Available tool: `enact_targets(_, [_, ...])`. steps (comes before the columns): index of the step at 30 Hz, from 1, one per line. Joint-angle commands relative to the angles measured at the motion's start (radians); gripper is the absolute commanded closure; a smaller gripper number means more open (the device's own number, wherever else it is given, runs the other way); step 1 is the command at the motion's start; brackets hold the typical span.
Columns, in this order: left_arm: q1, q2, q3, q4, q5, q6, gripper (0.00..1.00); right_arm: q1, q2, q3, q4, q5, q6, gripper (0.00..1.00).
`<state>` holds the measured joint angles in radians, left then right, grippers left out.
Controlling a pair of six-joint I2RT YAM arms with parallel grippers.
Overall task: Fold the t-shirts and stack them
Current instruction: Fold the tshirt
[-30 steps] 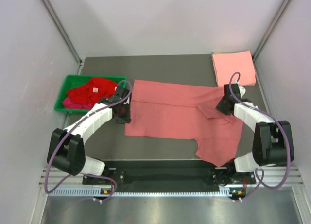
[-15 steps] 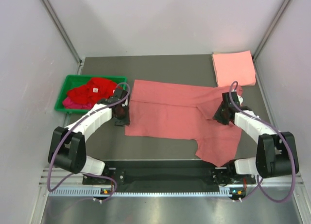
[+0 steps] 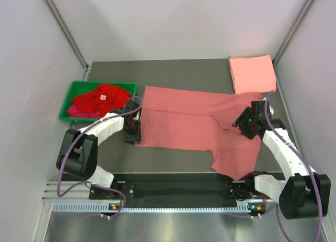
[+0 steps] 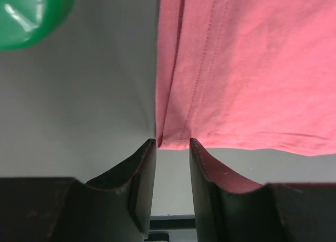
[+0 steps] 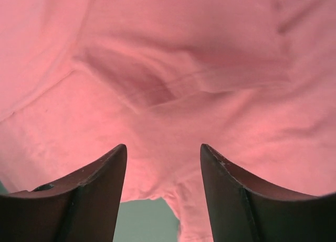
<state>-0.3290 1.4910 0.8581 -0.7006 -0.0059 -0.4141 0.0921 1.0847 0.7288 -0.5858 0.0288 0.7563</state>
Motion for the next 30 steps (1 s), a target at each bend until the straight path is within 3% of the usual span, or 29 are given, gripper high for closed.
enact_targets(1, [0.001,0.038,-0.002,0.033,0.001,0.000,0.63,-0.084,-0.058,-0.005,-0.150,0.017,0.067,0.41])
enact_targets(6, [0.001,0.087,0.005,0.035,0.001,0.006,0.64,-0.254,-0.152,-0.049,-0.270,0.108,0.068,0.42])
enact_targets(8, [0.001,0.101,0.013,0.026,0.001,0.011,0.72,-0.290,-0.167,-0.095,-0.255,0.141,0.067,0.42])
enact_targets(12, [0.001,0.074,0.016,0.027,0.001,0.006,1.00,-0.340,-0.151,-0.181,-0.111,0.106,0.034,0.44])
enact_targets(20, [0.001,-0.003,0.032,0.010,0.041,0.015,1.00,-0.368,-0.123,-0.246,0.065,0.088,-0.048,0.49])
enact_targets(30, [0.001,-0.061,0.056,-0.008,0.060,0.051,1.00,-0.368,0.000,-0.305,0.104,0.148,0.014,0.55])
